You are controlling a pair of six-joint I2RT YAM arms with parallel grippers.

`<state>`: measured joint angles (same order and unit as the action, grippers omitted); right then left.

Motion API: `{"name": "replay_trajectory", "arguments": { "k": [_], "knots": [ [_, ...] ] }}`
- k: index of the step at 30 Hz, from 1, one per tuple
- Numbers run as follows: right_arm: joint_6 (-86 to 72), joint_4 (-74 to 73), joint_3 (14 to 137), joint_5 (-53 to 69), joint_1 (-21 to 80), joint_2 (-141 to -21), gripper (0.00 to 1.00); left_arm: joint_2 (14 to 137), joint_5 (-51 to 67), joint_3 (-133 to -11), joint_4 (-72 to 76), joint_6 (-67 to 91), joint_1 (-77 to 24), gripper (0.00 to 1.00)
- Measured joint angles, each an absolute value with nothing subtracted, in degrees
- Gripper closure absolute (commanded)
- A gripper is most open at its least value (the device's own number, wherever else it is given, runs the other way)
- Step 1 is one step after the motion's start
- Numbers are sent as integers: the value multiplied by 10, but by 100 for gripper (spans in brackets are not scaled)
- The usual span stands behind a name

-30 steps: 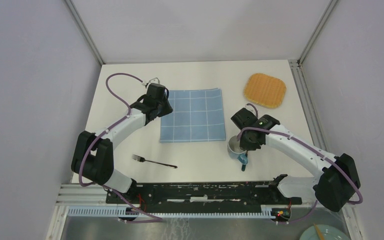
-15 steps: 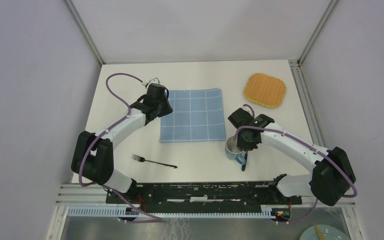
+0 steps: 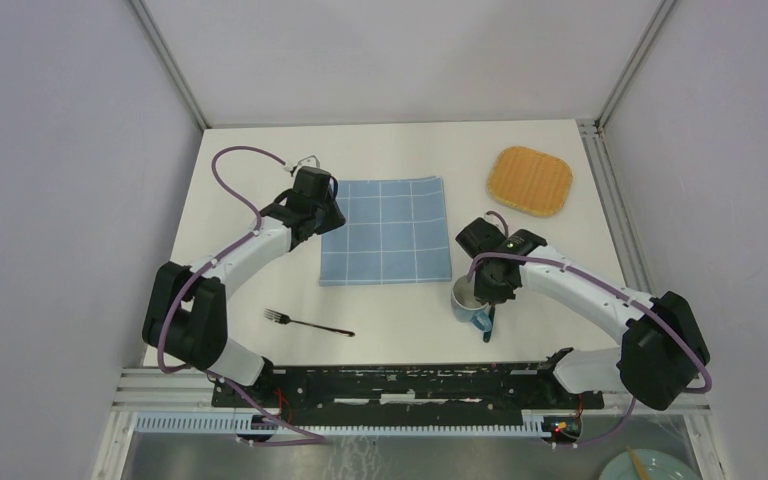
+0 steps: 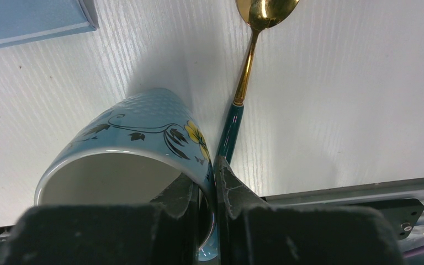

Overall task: Set the dinner table for one person
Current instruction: Place the cup at the center of the board.

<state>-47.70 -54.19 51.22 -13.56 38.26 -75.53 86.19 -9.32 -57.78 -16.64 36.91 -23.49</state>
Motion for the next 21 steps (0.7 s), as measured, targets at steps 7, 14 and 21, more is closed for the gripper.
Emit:
{"name": "replay_trajectory", "arguments": {
  "k": [7, 14, 21],
  "knots": [
    [-477, -540, 512, -136, 383, -756, 74, 860, -93, -578, -166, 369, -235, 66],
    [-475, -537, 512, -135, 383, -754, 69, 858, -93, -578, -166, 369, -235, 66],
    [-475, -543, 520, -137, 383, -745, 67, 858, -93, -578, -166, 369, -235, 66]
  ]
}}
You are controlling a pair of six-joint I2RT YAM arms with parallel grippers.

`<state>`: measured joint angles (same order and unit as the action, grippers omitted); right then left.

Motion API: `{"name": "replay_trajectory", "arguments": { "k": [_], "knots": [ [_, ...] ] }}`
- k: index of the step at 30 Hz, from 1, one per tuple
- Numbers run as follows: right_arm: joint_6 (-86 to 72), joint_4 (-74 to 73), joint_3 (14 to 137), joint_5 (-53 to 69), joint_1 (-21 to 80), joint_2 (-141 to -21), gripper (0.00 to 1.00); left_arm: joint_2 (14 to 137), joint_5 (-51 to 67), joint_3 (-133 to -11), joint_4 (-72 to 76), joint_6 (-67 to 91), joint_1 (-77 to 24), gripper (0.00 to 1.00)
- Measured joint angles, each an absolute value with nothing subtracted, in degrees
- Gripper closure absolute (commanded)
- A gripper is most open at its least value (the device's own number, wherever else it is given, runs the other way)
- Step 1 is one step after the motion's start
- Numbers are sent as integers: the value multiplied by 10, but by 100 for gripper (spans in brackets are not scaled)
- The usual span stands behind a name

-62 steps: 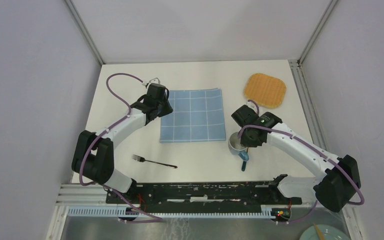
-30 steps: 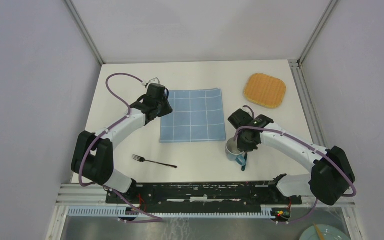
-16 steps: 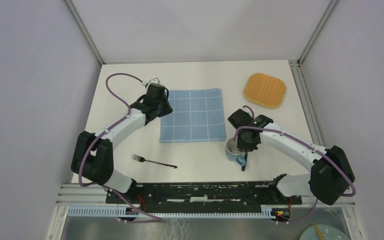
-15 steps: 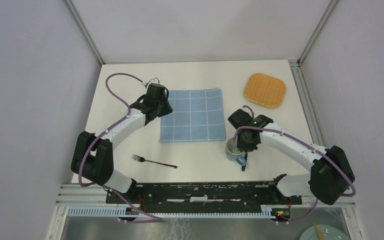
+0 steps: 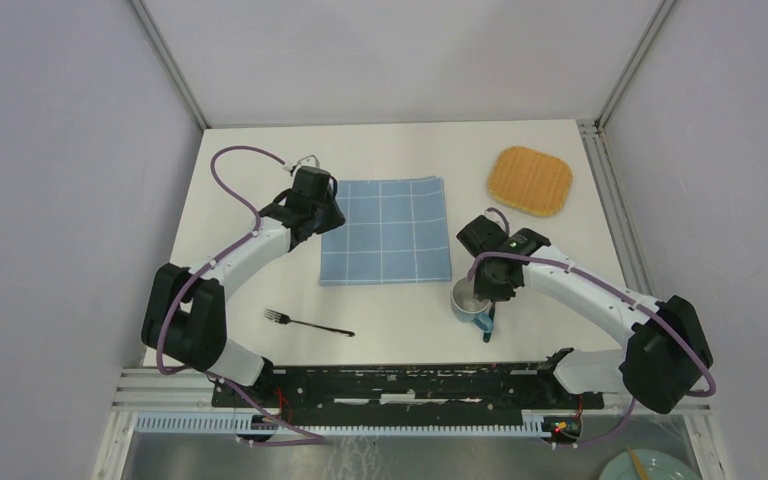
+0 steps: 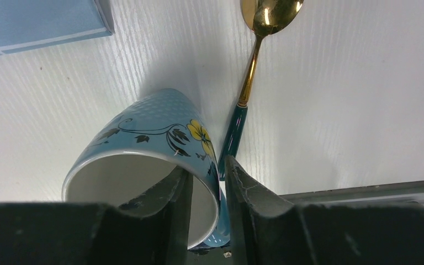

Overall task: Set the dinner table for one person
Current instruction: Place the cup at the center of the board.

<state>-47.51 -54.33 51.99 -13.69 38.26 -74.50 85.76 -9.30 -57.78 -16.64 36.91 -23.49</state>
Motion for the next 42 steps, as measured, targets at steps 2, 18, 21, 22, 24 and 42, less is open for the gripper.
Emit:
{"name": "replay_trajectory", "arguments": {
  "k": [2, 18, 21, 22, 24, 42],
  "knots": [
    [-475, -547, 526, -138, 383, -743, 67, 857, -93, -578, -166, 369, -235, 66],
    [-470, -640, 689, -220, 381, -693, 56, 857, -95, -578, -169, 369, -235, 66],
    [-467, -645, 708, -251, 368, -674, 56, 857, -97, -578, -174, 369, -235, 66],
    [-466, -643, 710, -262, 358, -670, 55, 857, -99, -578, -175, 369, -235, 66],
    [-462, -635, 707, -274, 331, -666, 55, 857, -99, -578, -175, 369, -235, 66],
    [-469, -248, 559, -251, 70, -818, 50, 833, -103, -583, -189, 369, -235, 66]
  ]
}}
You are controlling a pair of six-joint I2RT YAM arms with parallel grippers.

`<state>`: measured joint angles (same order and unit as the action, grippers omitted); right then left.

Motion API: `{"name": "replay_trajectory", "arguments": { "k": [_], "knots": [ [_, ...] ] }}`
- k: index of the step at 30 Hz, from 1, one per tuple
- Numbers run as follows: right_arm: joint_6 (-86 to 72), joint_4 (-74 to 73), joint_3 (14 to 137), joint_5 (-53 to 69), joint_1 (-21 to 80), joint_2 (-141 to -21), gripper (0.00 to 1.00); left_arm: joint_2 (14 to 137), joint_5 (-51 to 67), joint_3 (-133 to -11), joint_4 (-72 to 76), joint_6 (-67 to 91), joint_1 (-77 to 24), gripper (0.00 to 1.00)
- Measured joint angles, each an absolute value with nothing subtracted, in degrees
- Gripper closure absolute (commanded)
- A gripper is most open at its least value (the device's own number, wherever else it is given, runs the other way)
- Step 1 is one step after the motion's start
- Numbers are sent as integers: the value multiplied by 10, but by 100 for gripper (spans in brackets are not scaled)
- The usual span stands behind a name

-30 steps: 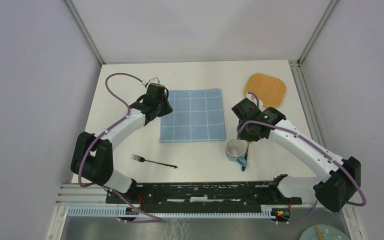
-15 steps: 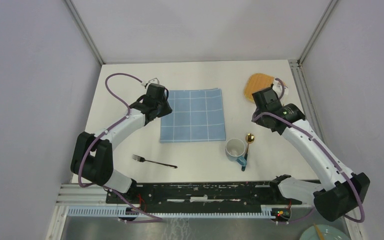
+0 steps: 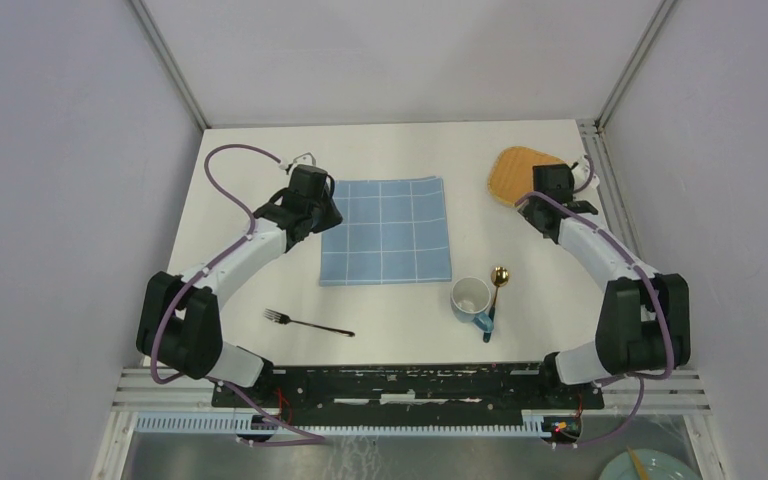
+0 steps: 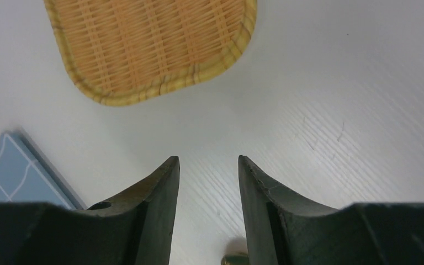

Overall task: Set the dinner table for one person
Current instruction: Place the cup at the center of the board, then pick up the plate at the center of the board.

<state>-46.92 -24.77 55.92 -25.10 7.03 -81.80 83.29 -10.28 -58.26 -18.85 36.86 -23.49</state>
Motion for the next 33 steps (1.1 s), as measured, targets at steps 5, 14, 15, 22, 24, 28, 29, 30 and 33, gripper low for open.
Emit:
{"name": "replay_trajectory", "arguments": {
  "k": [5, 14, 15, 22, 24, 28, 29, 30, 33],
  "knots": [
    [-507, -147, 519, -209, 12, -854, 49, 833, -104, -586, -198, 369, -235, 66],
    [-547, -58, 480, -185, -63, -863, 49, 833, -105, -589, -209, 368, -235, 66],
    [-553, -43, 472, -177, -73, -863, 49, 834, -105, -590, -209, 369, -235, 66],
    [-593, 45, 415, -115, -135, -898, 48, 838, -105, -592, -209, 368, -235, 66],
    [-604, 69, 399, -94, -150, -909, 48, 838, -105, -592, -209, 368, -235, 66],
    [-622, 132, 383, -47, -177, -927, 47, 838, -105, -592, -209, 368, -235, 66],
    [-626, 149, 380, -37, -183, -933, 46, 838, -105, -592, -209, 368, -235, 66],
    [-633, 167, 376, -25, -190, -939, 46, 839, -105, -592, -209, 368, -235, 66],
    [-649, 214, 368, 5, -204, -956, 44, 839, -105, -592, -209, 368, -235, 66]
  ]
}}
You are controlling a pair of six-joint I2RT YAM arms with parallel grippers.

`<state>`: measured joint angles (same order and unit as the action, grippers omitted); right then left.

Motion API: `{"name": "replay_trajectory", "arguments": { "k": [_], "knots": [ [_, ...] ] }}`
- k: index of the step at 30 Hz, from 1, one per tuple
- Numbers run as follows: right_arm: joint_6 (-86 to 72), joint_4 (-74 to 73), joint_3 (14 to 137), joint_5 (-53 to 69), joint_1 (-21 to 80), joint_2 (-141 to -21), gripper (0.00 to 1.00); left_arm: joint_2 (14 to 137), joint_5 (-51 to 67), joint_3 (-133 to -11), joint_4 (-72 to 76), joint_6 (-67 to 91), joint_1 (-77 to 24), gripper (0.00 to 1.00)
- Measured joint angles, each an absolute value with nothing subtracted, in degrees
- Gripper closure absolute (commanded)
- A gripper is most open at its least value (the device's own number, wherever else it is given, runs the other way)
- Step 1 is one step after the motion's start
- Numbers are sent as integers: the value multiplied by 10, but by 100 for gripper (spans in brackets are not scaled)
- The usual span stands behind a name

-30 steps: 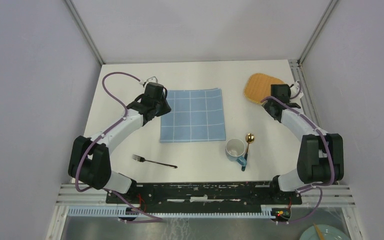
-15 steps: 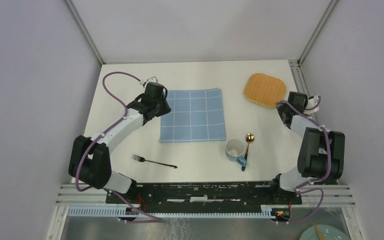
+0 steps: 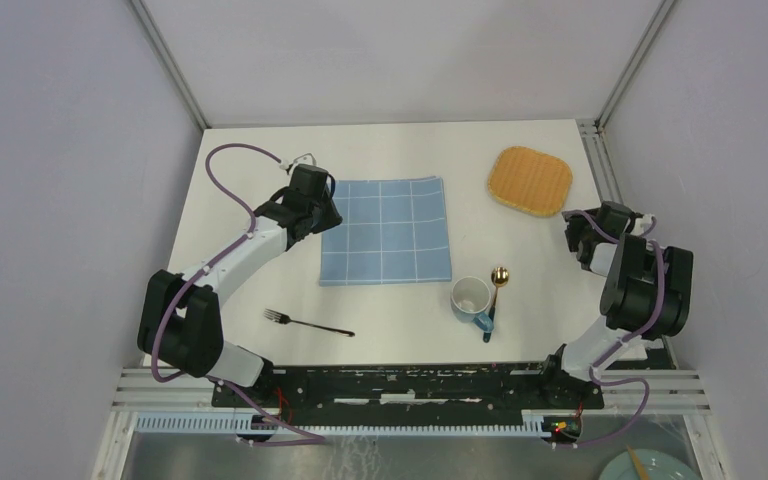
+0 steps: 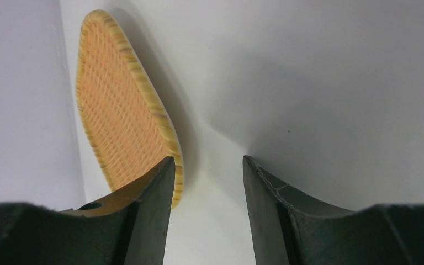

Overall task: Set the dinner table for one person
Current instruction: Pick up the plate at the center of the board.

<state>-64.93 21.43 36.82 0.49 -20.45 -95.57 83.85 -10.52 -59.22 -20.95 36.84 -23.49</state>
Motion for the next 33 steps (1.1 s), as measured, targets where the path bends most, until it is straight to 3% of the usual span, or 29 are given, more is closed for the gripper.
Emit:
{"name": "replay_trajectory", "arguments": {
  "k": [11, 17, 19, 26, 33],
  "knots": [
    [-688, 327, 381, 105, -223, -1027, 39, 848, -106, -592, -209, 368, -235, 66],
    [-687, 333, 416, 149, -223, -1065, 48, 848, -106, -592, -209, 368, -235, 66],
    [-684, 325, 428, 160, -223, -1074, 55, 848, -106, -592, -209, 368, -235, 67],
    [-660, 282, 467, 190, -222, -1093, 54, 848, -106, -592, -209, 368, -235, 67],
    [-640, 257, 497, 218, -222, -1113, 61, 848, -106, -592, -209, 368, -235, 66]
  ]
}}
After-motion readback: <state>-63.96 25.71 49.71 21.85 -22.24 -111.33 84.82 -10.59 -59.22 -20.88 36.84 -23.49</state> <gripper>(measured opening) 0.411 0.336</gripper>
